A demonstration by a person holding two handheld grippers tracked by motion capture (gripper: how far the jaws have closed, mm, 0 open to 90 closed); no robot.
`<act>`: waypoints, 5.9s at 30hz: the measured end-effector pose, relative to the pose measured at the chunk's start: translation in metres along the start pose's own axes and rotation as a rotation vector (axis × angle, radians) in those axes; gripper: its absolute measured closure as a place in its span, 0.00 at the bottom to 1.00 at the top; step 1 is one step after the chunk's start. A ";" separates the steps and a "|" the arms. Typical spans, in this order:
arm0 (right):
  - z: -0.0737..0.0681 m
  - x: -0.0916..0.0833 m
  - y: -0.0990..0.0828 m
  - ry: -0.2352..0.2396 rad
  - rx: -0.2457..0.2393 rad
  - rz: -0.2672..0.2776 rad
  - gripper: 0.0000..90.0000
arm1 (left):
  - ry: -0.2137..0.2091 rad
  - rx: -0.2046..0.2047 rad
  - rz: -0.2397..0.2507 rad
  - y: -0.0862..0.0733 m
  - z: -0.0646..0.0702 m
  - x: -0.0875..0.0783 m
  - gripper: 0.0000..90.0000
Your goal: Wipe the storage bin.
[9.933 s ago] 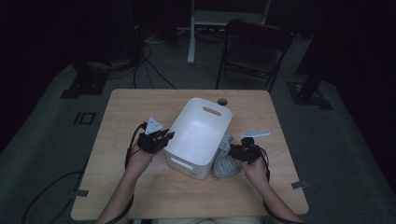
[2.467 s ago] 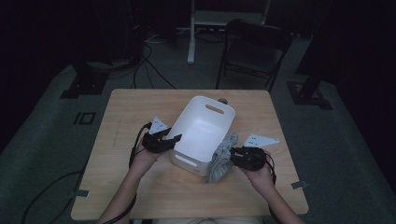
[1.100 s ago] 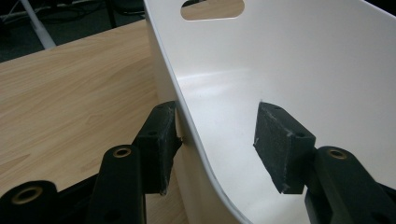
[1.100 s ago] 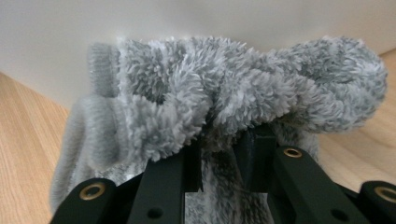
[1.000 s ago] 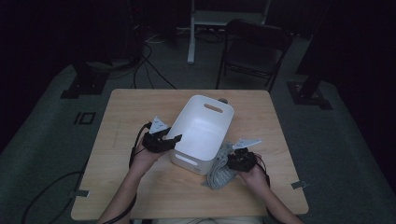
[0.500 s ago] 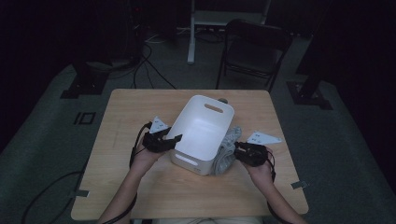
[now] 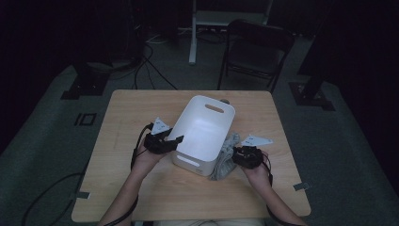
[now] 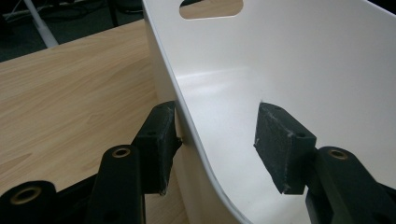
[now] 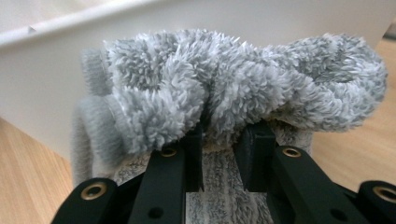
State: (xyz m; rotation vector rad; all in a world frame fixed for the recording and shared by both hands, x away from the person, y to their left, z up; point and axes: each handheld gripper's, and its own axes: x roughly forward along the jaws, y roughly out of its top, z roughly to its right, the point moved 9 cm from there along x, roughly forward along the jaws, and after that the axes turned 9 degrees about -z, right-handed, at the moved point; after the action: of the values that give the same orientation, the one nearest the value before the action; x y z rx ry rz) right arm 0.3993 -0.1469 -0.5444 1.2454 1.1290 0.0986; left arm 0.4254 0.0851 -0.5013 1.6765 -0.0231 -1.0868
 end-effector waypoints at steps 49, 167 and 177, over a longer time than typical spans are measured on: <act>0.041 0.010 0.023 -0.061 0.104 0.026 0.83 | -0.013 0.005 -0.014 0.000 0.000 0.001 0.53; 0.051 -0.107 -0.009 -0.079 0.171 0.153 0.86 | -0.131 0.084 0.076 0.110 -0.055 0.046 0.40; 0.050 -0.106 -0.011 -0.074 0.167 0.149 0.86 | -0.161 0.096 0.036 0.106 -0.062 0.076 0.49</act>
State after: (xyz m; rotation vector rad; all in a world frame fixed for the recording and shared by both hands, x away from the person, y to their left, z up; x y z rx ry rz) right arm 0.3771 -0.2505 -0.4933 1.4699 0.9953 0.0703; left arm 0.5610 0.0490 -0.4674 1.6633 -0.2108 -1.2076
